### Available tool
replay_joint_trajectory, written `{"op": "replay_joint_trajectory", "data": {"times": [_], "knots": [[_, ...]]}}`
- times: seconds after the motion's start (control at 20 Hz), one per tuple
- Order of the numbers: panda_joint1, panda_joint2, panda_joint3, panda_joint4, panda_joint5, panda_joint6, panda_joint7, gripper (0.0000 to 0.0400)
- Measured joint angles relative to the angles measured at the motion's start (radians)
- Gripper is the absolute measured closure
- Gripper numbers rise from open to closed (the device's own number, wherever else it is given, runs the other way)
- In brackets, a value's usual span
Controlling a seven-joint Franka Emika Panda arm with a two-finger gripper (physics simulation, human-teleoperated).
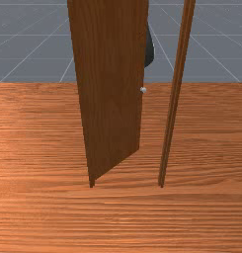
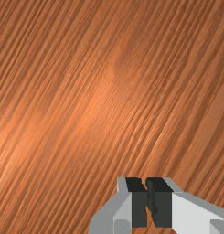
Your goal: Open the door
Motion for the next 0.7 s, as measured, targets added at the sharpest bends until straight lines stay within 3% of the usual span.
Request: {"op": "replay_joint_trajectory", "data": {"times": [0.05,0.1,0.15,0.25,0.3,0.35,0.7], "knots": [[0.047,-0.006,-0.045,-0.003,-0.013,-0.007,0.326,0.0388],[0.056,-0.006,-0.05,-0.002,-0.013,-0.009,0.368,0.0393],[0.077,-0.035,-0.071,-0.073,-0.012,0.115,0.51,0.0396],[0.077,-0.033,-0.07,-0.055,-0.01,0.052,0.507,0.0398],[0.058,-0.029,-0.052,-0.041,0.047,0.011,0.455,0.0399],[0.083,-0.046,-0.076,-0.066,-0.006,0.02,0.56,0.0399],[0.073,-0.359,-0.078,-0.486,-0.037,0.126,0.589,0.04]]}}
